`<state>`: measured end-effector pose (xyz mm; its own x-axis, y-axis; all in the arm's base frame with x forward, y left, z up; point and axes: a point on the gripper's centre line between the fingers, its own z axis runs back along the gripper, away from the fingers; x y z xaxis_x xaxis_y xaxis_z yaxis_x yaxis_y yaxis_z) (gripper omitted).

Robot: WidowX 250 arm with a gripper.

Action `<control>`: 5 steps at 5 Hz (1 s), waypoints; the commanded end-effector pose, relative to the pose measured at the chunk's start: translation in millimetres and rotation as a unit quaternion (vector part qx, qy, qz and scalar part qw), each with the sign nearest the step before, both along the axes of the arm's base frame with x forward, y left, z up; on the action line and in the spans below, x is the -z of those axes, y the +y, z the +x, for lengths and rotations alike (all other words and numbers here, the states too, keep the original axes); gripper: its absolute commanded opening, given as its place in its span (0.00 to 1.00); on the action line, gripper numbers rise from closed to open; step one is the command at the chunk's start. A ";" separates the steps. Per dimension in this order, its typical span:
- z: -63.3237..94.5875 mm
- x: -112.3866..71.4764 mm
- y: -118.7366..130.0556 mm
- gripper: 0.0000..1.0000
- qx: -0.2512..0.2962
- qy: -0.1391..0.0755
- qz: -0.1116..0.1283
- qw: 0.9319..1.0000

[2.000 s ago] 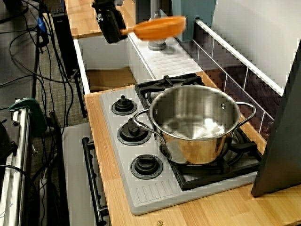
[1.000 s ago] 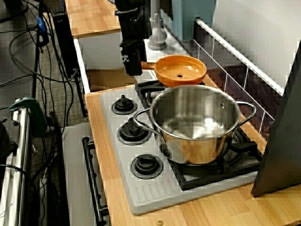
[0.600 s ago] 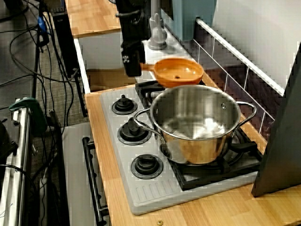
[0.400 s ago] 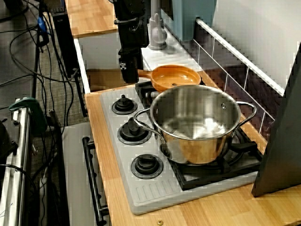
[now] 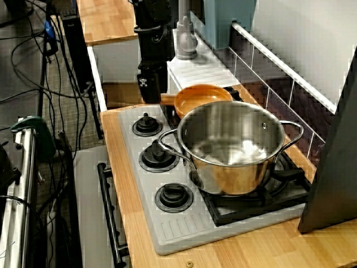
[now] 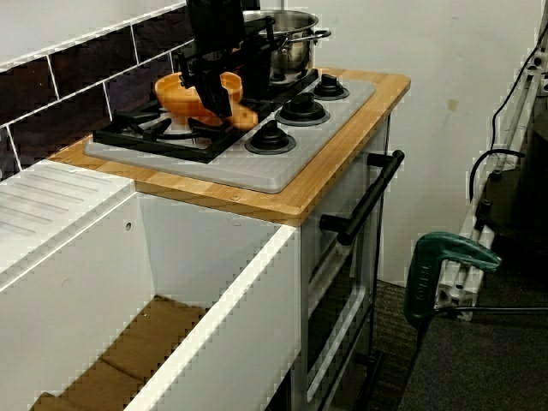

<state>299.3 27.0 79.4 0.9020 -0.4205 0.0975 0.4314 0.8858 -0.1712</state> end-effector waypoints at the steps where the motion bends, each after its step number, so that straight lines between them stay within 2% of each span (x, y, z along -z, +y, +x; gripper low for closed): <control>1: -5.2 -42.1 13.7 1.00 0.007 0.009 -0.077 0.997; 2: 1.9 -55.6 7.4 1.00 -0.007 -0.002 -0.092 0.996; 3: 12.7 -53.7 -1.8 1.00 -0.082 -0.063 -0.073 0.992; 4: 30.8 -43.6 -5.7 1.00 -0.119 -0.042 -0.065 0.990; 5: 49.4 -39.1 -0.5 1.00 -0.127 -0.014 -0.065 0.990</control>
<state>346.6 22.9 108.9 0.9769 -0.1675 0.1328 0.2004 0.9338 -0.2964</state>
